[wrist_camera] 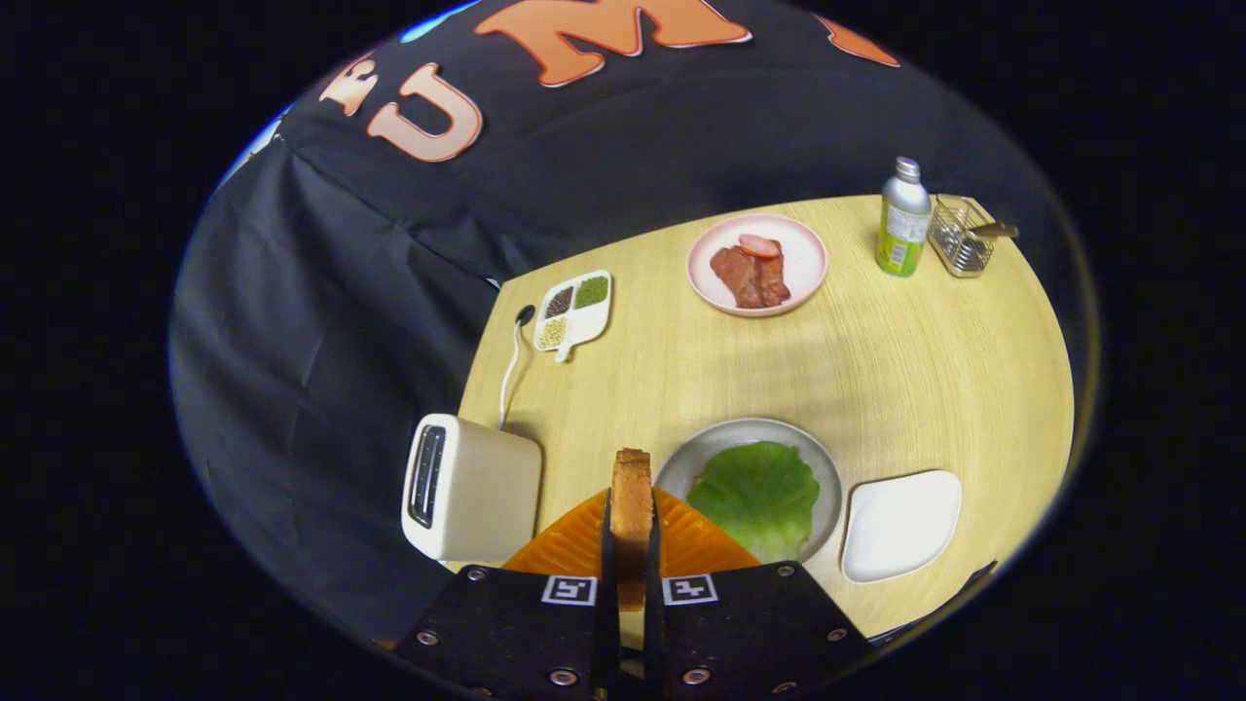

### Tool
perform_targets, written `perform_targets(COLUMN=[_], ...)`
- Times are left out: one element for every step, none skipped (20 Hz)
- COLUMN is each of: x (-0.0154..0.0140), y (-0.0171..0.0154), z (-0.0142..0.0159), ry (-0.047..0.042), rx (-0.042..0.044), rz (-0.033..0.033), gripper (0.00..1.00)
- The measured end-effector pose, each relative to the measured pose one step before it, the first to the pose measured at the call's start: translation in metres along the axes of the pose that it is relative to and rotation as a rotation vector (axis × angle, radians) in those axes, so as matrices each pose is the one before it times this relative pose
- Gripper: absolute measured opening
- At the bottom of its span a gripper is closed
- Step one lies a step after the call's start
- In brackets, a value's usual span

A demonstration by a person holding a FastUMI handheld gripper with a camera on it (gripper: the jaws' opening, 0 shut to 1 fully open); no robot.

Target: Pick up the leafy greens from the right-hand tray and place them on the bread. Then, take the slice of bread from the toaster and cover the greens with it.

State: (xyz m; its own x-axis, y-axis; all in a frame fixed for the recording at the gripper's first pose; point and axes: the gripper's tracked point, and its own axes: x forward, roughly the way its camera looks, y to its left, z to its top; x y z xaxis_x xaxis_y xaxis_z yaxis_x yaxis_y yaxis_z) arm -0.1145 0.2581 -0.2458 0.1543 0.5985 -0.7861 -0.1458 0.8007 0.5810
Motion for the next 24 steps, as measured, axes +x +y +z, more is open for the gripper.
perform_targets(x=[0.00815, 0.00758, 0.00515, 0.00626, 0.00661, 0.00699, 0.00661, 0.00724, 0.00460, 0.00436, 0.00287, 0.00255, 0.00125, 0.00057, 0.00149, 0.00149, 0.00087, -0.00010, -0.00067, 0.00032, -0.00086, -0.00355, -0.00469, -0.00499], y=[-0.00651, -0.00332, -0.00589, -0.00905, -0.00857, -0.01191, -0.00930, -0.00890, -0.00620, -0.00459, -0.00257, -0.00498, -0.00791, -0.00545, -0.00474, -0.00609, -0.00665, -0.00641, -0.00383, -0.00437, -0.00434, -0.00171, -0.00057, 0.00050], z=[-0.00544, -0.00446, -0.00431, -0.00513, -0.00471, -0.00387, -0.00394, -0.00271, -0.00284, 0.00074, 0.00060, 0.00092, 0.00178, 0.00080, -0.00022, 0.00184, -0.00116, -0.00089, -0.00218, 0.00189, 0.00264, 0.00438, 0.00189, 0.00426], ry=[0.01612, 0.01165, 0.01293, 0.01951, 0.01578, 0.01547, 0.01402, 0.01100, 0.00840, -0.00550, -0.00674, -0.00449, -0.00892, -0.00372, -0.00973, -0.00553, -0.00385, 0.00081, 0.00062, -0.01099, -0.02153, -0.02466, -0.01571, -0.01787], rx=[0.01028, 0.01196, 0.00685, 0.00058, 0.00008, 0.00358, 0.00408, -0.00249, 0.00002, 0.00378, -0.00390, -0.01129, -0.01395, -0.01475, -0.01417, -0.01252, -0.01178, -0.01567, -0.00898, -0.01917, -0.01849, -0.01146, 0.00046, 0.01069], rz=[0.01006, 0.02202, 0.01473, 0.00854, -0.00172, -0.01383, -0.00802, -0.00362, 0.00646, 0.00762, 0.01463, -0.00510, -0.00954, -0.00634, -0.01659, -0.01886, -0.02793, -0.02000, -0.01963, -0.02453, -0.02386, -0.00547, -0.00429, 0.00314], gripper=[0.10, 0.10, 0.10, 0.10, 0.10, 0.10, 0.10, 0.10, 0.10, 0.10, 0.10, 0.10, 0.10, 0.13, 0.15, 0.23, 0.30, 0.38, 0.41, 0.45, 0.50, 0.55, 0.61, 0.68])
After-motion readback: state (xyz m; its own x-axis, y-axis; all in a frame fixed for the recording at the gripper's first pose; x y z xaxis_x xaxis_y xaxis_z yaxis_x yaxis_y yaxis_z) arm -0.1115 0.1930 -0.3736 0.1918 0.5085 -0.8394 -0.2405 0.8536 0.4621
